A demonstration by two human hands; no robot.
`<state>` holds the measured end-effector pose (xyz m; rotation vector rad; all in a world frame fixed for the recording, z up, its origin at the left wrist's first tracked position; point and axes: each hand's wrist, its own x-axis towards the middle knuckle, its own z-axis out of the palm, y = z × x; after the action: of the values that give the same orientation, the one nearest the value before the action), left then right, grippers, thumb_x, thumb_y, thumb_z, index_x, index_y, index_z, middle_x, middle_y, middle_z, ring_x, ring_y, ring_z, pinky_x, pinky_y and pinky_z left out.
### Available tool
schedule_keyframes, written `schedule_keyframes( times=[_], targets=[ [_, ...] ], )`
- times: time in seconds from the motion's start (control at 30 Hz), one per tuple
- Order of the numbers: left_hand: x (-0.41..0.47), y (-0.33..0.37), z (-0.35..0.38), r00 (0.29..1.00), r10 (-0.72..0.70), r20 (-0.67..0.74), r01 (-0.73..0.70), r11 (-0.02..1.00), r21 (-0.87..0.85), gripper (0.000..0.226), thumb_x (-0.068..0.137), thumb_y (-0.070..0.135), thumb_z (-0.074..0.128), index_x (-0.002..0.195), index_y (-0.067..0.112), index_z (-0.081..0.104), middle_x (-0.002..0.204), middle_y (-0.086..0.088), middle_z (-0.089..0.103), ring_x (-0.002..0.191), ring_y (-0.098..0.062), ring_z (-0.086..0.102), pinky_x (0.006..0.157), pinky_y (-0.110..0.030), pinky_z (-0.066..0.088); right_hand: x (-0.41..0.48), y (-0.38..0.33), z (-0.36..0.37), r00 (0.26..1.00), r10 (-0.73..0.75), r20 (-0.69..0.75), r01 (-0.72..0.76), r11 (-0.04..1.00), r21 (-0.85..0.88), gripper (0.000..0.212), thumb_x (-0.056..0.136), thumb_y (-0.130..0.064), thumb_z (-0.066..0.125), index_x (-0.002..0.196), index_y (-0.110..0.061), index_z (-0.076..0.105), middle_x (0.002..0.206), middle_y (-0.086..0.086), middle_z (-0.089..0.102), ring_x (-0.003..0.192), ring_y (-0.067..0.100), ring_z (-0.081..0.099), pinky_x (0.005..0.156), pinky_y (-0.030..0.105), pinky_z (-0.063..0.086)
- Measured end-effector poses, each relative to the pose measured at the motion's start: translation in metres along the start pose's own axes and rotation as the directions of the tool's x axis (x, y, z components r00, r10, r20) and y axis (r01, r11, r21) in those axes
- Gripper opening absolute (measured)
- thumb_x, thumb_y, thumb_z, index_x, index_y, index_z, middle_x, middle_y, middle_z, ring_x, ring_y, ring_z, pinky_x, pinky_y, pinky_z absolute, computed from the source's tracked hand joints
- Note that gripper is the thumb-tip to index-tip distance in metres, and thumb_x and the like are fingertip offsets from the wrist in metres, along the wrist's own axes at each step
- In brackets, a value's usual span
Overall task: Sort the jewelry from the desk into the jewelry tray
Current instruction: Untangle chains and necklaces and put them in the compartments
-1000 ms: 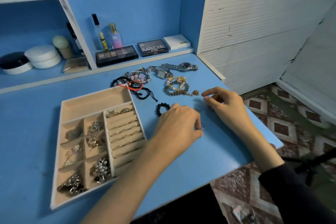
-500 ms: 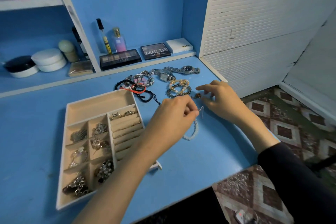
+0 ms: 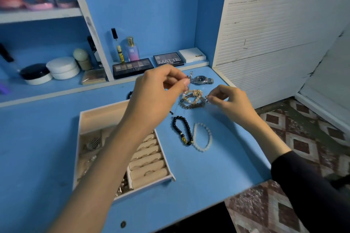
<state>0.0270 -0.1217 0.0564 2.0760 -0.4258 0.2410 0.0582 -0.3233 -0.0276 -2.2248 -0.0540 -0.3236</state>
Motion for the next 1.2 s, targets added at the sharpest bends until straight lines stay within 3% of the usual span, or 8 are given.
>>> schedule_keyframes(
  times=[0.13,0.33,0.57,0.73,0.9,1.2],
  targets=[
    [0.001,-0.004,-0.015,0.999,-0.016,-0.033,0.014,0.999,-0.049,0.003,0.086,0.022,0.063,0.084,0.024,0.064,0.075,0.009,0.069,0.07,0.004,0.062,0.063,-0.01,0.047,0.002,-0.022,-0.002,0.997,0.072,0.032,-0.079,0.941,0.328,0.008,0.087,-0.015,0.063,0.081,-0.012,0.064,0.071,0.001,0.062,0.069,0.013,0.053,0.063,0.028,0.042],
    [-0.006,-0.015,-0.036,0.995,-0.049,-0.086,0.041,0.994,-0.1,0.008,0.083,0.021,0.065,0.081,0.029,0.064,0.077,0.009,0.068,0.077,-0.007,0.065,0.07,-0.028,0.054,0.001,-0.067,0.0,0.999,-0.008,0.053,-0.022,0.844,0.536,0.01,0.086,-0.009,0.062,0.077,-0.012,0.062,0.074,0.004,0.063,0.071,0.015,0.057,0.063,0.025,0.045],
    [-0.023,-0.027,-0.064,0.987,-0.075,-0.14,0.059,0.991,-0.117,0.011,0.082,0.016,0.066,0.08,0.027,0.064,0.075,0.007,0.068,0.075,-0.012,0.065,0.069,-0.031,0.054,-0.012,-0.106,0.019,0.987,-0.098,0.125,-0.001,0.783,0.623,0.009,0.086,-0.007,0.06,0.079,-0.011,0.062,0.071,0.0,0.064,0.073,0.015,0.059,0.065,0.024,0.048],
    [-0.04,-0.037,-0.084,0.982,-0.089,-0.165,0.067,0.989,-0.131,0.012,0.084,0.014,0.064,0.081,0.026,0.063,0.076,0.003,0.069,0.072,-0.009,0.066,0.059,-0.02,0.052,-0.024,-0.125,0.039,0.968,-0.154,0.197,-0.017,0.745,0.667,0.005,0.081,-0.01,0.064,0.077,-0.012,0.063,0.073,0.004,0.065,0.074,0.017,0.06,0.065,0.025,0.05],
    [-0.056,-0.05,-0.094,0.976,-0.14,-0.165,0.115,0.981,-0.153,0.009,0.083,0.012,0.065,0.081,0.021,0.064,0.074,0.001,0.07,0.069,-0.009,0.068,0.061,-0.022,0.052,-0.035,-0.134,0.058,0.943,-0.187,0.275,-0.056,0.724,0.687,0.007,0.083,-0.004,0.061,0.078,-0.009,0.061,0.071,-0.002,0.068,0.072,0.015,0.061,0.067,0.028,0.05],
    [-0.074,-0.062,-0.109,0.961,-0.178,-0.21,0.148,0.977,-0.151,0.009,0.083,0.014,0.065,0.081,0.022,0.063,0.076,0.002,0.07,0.07,-0.009,0.068,0.06,-0.019,0.051,-0.054,-0.146,0.081,0.888,-0.236,0.395,-0.112,0.723,0.682,0.008,0.085,0.0,0.057,0.08,-0.005,0.062,0.077,0.013,0.07,0.074,0.022,0.063,0.065,0.027,0.049]
  ],
)
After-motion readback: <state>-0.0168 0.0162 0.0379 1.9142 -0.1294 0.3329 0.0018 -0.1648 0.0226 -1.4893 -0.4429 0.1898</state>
